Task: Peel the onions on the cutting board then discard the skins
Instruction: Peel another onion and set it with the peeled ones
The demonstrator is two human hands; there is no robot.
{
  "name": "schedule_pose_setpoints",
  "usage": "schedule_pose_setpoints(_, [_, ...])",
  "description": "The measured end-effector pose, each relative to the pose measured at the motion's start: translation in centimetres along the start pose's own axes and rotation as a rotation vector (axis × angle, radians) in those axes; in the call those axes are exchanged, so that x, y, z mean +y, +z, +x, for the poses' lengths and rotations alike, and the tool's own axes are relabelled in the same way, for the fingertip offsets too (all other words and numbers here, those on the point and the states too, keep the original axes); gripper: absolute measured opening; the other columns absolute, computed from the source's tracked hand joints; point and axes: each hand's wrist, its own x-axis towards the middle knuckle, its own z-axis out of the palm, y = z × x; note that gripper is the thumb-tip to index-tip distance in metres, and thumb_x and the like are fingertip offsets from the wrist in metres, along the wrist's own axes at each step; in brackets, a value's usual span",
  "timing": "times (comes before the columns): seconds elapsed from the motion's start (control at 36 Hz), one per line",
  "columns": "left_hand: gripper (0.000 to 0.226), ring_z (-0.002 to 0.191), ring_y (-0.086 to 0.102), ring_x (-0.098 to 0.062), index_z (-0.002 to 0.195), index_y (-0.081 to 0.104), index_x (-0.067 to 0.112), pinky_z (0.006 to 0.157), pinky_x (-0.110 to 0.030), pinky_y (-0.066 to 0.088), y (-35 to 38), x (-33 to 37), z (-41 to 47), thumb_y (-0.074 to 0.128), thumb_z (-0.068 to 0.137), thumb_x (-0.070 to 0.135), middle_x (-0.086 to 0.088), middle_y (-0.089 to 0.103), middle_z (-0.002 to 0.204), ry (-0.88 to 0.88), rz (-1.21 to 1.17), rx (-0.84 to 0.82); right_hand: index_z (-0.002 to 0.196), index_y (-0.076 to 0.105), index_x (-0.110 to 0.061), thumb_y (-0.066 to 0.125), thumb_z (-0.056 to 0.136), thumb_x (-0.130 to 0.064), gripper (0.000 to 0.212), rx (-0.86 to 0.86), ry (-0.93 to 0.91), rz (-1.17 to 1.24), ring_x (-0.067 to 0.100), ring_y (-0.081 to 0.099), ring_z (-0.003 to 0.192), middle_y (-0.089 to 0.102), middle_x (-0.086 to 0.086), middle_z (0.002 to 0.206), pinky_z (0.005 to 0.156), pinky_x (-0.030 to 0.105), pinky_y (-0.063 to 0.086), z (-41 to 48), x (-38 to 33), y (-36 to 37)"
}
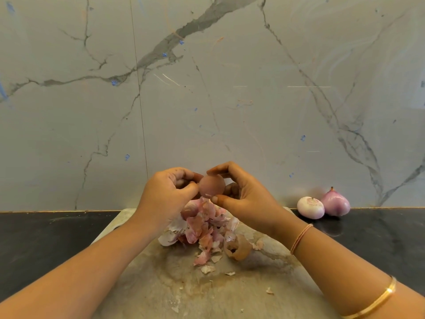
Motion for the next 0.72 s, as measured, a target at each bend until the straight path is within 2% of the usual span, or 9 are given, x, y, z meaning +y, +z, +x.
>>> schedule_pose_setpoints(0.14, [0.010,0.073,0.070,-0.005,0.089,0.071,0.020,0.061,-0.012,0.052,0.22,0.25,-0.19,0.067,0.085,0.013,0.006,0.074,0.074,-0.027,-0.075,-0.044,0.111,0.051,-0.030,0.063,0.090,0.000,0.038,0.009,0.005,-0.024,0.007,0.063,0.075,0.061,-0.008,0.101,0.072,0.025,0.057,0.06,0.07,0.00])
schedule_pose_setpoints(0.19, [0.010,0.075,0.071,-0.007,0.093,0.071,0.017,0.064,-0.014,0.054,0.30,0.30,-0.24,0.069,0.084,0.015,0.005,0.074,0.077,-0.035,-0.117,-0.063,0.111,0.052,-0.029,0.063,0.090,0.001,0.038,0.015,0.003,-0.011,0.004,0.061,0.070,0.062,-0.006,0.098,0.068,0.022,0.054,0.07,0.09,-0.12])
schedule_pose_setpoints(0.31, [0.013,0.076,0.071,-0.008,0.095,0.071,0.015,0.063,-0.014,0.053,0.12,0.43,-0.25,0.069,0.084,0.008,0.003,0.075,0.080,-0.056,-0.162,-0.082,0.112,0.053,-0.028,0.063,0.089,0.001,0.038,0.029,0.008,0.004,0.019,0.064,0.080,0.062,-0.004,0.106,0.078,0.032,0.059,0.10,0.08,-0.19])
schedule_pose_setpoints(0.42, [0.021,0.076,0.070,-0.004,0.089,0.071,0.021,0.062,-0.012,0.052,0.03,0.45,-0.22,0.063,0.086,0.001,0.007,0.074,0.078,-0.034,-0.145,-0.062,0.110,0.052,-0.030,0.063,0.089,-0.001,0.037,0.028,0.011,0.054,0.004,0.065,0.076,0.057,-0.013,0.108,0.075,0.022,0.056,0.12,-0.08,-0.25])
schedule_pose_setpoints(0.47, [0.016,0.077,0.071,-0.007,0.091,0.071,0.018,0.064,-0.014,0.053,0.08,0.48,-0.25,0.065,0.085,0.005,0.004,0.075,0.079,-0.041,-0.172,-0.066,0.110,0.051,-0.029,0.063,0.090,-0.001,0.037,0.026,0.012,0.054,0.000,0.064,0.074,0.057,-0.012,0.109,0.073,0.020,0.055,0.14,-0.07,-0.24])
schedule_pose_setpoints(0.56, [0.014,0.079,0.072,-0.011,0.097,0.071,0.015,0.065,-0.016,0.054,0.20,0.59,-0.31,0.070,0.082,0.012,0.000,0.075,0.082,-0.062,-0.225,-0.095,0.111,0.051,-0.029,0.063,0.089,-0.001,0.037,0.033,0.016,0.061,0.002,0.064,0.073,0.057,-0.013,0.108,0.073,0.020,0.056,0.15,-0.08,-0.24])
schedule_pose_setpoints(0.72, [0.015,0.077,0.072,-0.011,0.094,0.072,0.014,0.063,-0.015,0.054,0.11,0.54,-0.25,0.067,0.084,0.004,-0.001,0.075,0.080,-0.083,-0.251,-0.082,0.109,0.052,-0.029,0.064,0.088,0.000,0.038,0.036,0.013,0.078,0.006,0.064,0.077,0.056,-0.013,0.108,0.075,0.022,0.057,0.12,-0.10,-0.35])
